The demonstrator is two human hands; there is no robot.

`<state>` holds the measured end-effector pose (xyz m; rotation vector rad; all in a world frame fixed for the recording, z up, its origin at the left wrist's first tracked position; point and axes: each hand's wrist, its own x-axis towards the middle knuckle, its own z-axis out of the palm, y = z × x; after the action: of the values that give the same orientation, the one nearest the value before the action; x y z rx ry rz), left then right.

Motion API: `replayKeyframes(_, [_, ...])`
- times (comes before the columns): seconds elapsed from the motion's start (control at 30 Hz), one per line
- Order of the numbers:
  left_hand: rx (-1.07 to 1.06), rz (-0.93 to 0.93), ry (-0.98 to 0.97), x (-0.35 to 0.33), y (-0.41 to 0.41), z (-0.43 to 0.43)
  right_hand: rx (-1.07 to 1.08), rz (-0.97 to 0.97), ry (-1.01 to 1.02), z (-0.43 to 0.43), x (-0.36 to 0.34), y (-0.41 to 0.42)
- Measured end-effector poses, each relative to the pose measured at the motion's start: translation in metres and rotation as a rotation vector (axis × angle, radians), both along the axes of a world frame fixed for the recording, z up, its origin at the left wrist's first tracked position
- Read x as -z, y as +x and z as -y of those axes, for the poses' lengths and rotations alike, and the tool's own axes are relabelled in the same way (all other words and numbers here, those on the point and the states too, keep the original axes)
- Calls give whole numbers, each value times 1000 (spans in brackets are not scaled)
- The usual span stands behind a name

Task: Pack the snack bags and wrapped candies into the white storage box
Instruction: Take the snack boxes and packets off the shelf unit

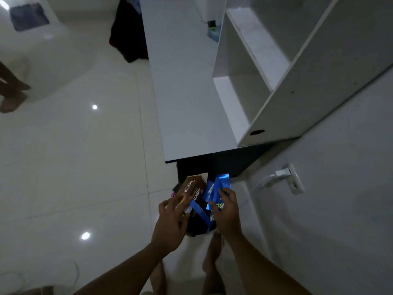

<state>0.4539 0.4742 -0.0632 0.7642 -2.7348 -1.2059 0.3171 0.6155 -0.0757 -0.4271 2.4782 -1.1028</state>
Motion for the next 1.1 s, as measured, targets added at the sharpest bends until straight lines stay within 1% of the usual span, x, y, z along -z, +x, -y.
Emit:
replayKeyframes(0.1, [-36, 110, 29, 24, -11, -17, -56, 86, 21, -8, 27, -15])
replayKeyframes(0.23, [-96, 248, 61, 58, -31, -38, -94, 203, 100, -18, 62, -31])
replayKeyframes(0.4, [-291, 438, 127, 112, -56, -48, -151, 297, 200, -16, 115, -49])
replayKeyframes(0.47, [-405, 434, 182, 131, -63, -50, -155, 340, 247, -11, 139, -57])
replayKeyframes(0.53, [-469, 431, 221, 154, -66, -50, -142, 371, 268, -4, 163, -67])
replayKeyframes(0.73, [-513, 498, 304, 229, -68, -35, -37, 390, 319, 21, 245, -89])
replayKeyframes(0.83, [-537, 517, 359, 270, -76, -23, -2, 441, 339, 26, 284, -94])
replayKeyframes(0.97, [-461, 542, 399, 325, -86, -8, 103, 473, 367, 26, 326, -101])
replayKeyframes(1.1, [-393, 556, 479, 365, -93, 0, 116, 465, 376, 26, 350, -105])
